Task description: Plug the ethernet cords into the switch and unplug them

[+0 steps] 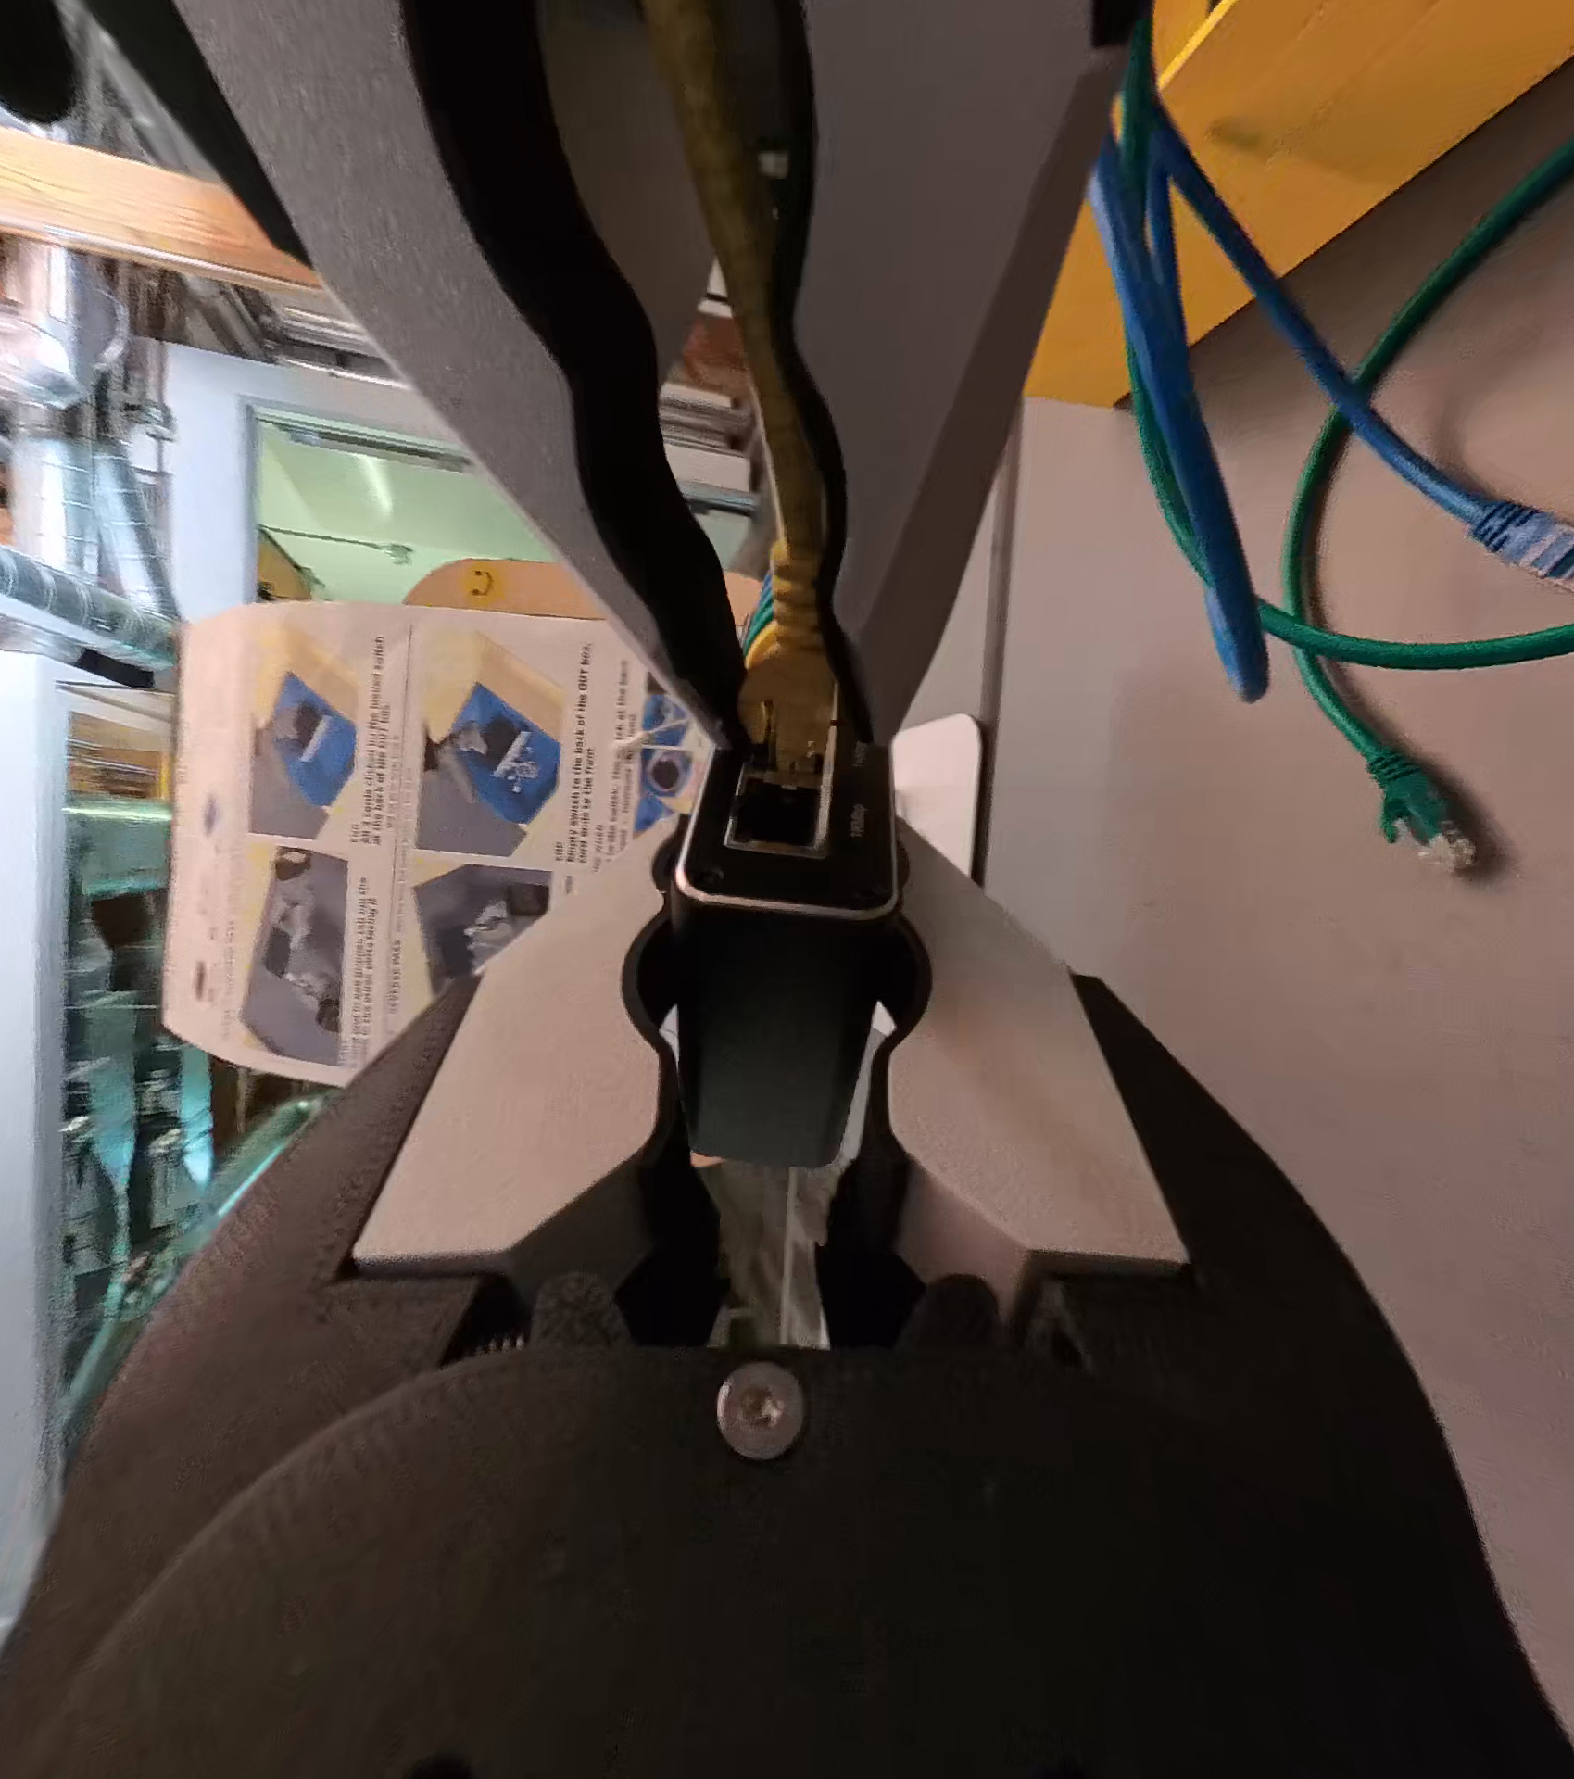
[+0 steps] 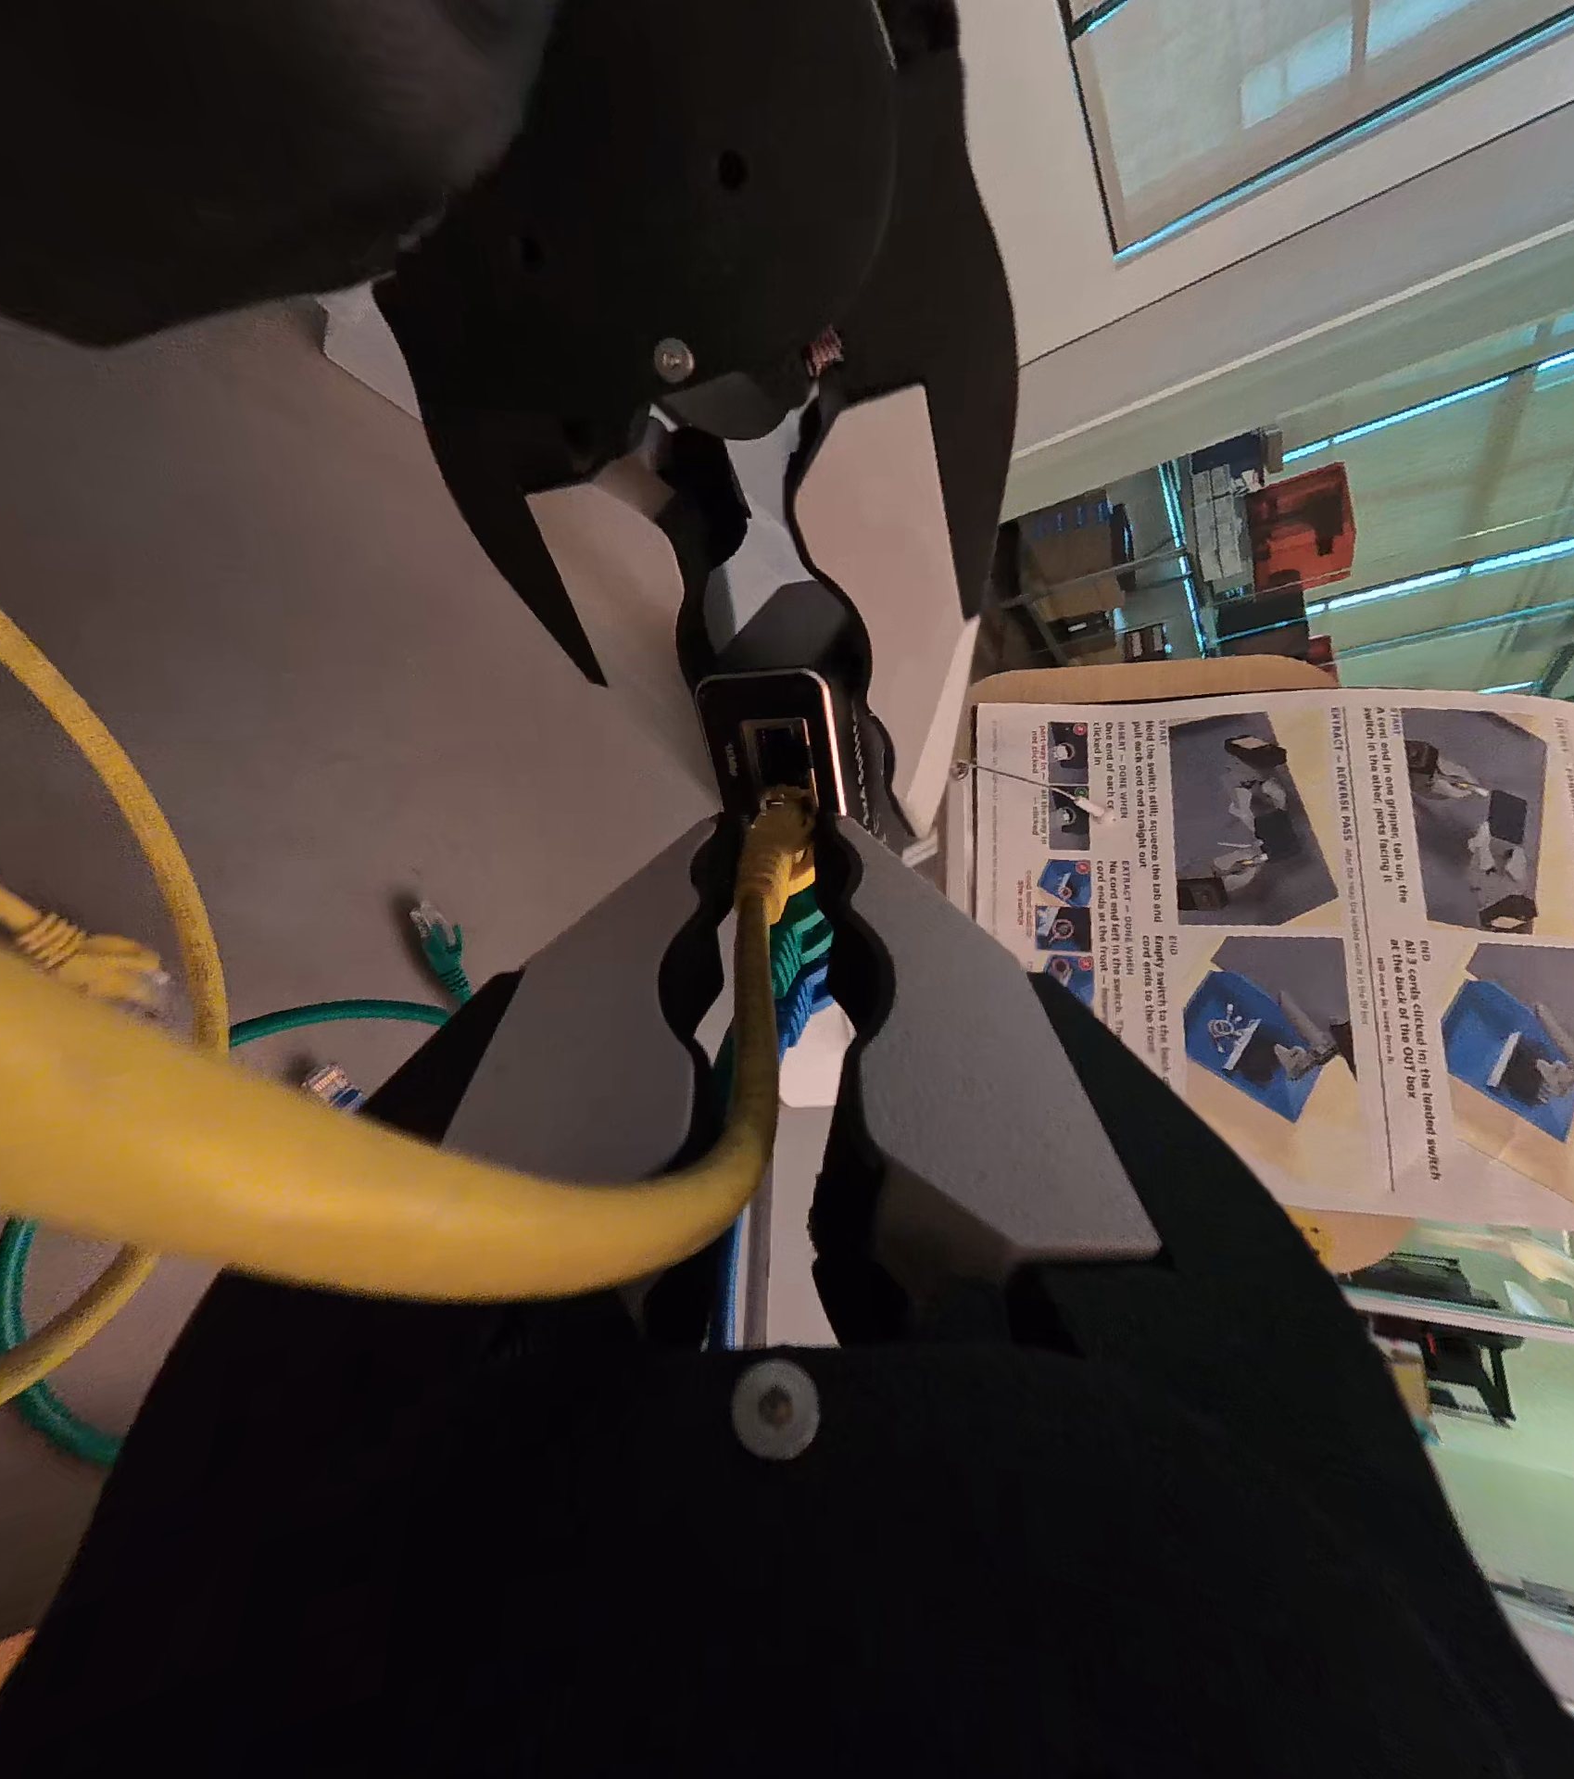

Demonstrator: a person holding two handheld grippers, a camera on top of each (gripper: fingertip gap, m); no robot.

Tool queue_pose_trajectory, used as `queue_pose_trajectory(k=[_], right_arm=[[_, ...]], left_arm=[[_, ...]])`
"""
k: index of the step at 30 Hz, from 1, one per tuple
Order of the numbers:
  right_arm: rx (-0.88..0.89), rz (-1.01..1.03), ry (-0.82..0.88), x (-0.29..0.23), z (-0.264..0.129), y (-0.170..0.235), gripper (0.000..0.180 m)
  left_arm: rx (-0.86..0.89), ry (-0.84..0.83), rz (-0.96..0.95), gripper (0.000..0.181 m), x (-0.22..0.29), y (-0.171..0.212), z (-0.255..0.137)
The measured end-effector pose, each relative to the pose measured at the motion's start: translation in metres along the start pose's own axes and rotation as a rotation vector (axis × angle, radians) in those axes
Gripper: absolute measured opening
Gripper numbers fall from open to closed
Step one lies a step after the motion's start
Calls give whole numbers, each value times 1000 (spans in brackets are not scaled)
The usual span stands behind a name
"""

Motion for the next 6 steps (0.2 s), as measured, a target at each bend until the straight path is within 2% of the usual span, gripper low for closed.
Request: queue_pose_trajectory(k=[6], right_arm=[[-89,-18,-54,-10,10,10,16]], left_arm=[[-41,105,-46,35,13,12,13]])
Point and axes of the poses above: each gripper's, where its closed fingertips meet, z out along the fingers, y out of its underside, x = y × z across the jaws, the point moved 3 cm from there along -z, back along the fingers, and after that the axes turned 13 degrees about -z, right-handed, at the moved point
